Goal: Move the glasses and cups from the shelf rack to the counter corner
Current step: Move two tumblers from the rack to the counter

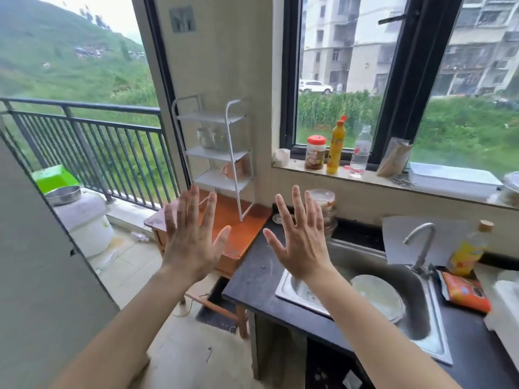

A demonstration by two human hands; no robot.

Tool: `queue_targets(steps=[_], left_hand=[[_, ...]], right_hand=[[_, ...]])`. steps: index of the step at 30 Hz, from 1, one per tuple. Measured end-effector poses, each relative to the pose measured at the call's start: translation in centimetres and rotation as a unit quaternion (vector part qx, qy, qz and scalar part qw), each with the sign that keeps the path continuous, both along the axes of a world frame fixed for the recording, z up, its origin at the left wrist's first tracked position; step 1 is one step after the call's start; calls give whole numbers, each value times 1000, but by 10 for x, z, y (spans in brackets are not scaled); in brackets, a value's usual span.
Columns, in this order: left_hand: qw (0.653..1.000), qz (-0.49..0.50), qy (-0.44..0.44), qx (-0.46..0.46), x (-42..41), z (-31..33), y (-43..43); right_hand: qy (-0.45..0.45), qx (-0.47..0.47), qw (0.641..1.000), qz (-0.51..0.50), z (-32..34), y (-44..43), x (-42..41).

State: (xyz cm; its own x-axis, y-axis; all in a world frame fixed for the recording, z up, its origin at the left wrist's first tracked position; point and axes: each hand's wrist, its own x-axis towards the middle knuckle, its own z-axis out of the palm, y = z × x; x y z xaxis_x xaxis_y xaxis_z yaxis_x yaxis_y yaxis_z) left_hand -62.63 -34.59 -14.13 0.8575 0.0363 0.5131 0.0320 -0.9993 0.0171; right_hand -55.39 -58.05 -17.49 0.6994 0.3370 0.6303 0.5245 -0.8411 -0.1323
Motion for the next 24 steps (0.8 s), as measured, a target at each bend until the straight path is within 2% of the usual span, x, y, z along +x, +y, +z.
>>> queue_targets(steps=[8,19,24], left_hand=[[994,91,64,-3,141,7,70],[993,95,46,-44,263,-17,175],[993,26,61,-98,357,-40,232]], right_hand=[[38,4,998,41,10,65,161],[101,-11,991,90,-11,191,278],[105,4,992,70,-19,247,335]])
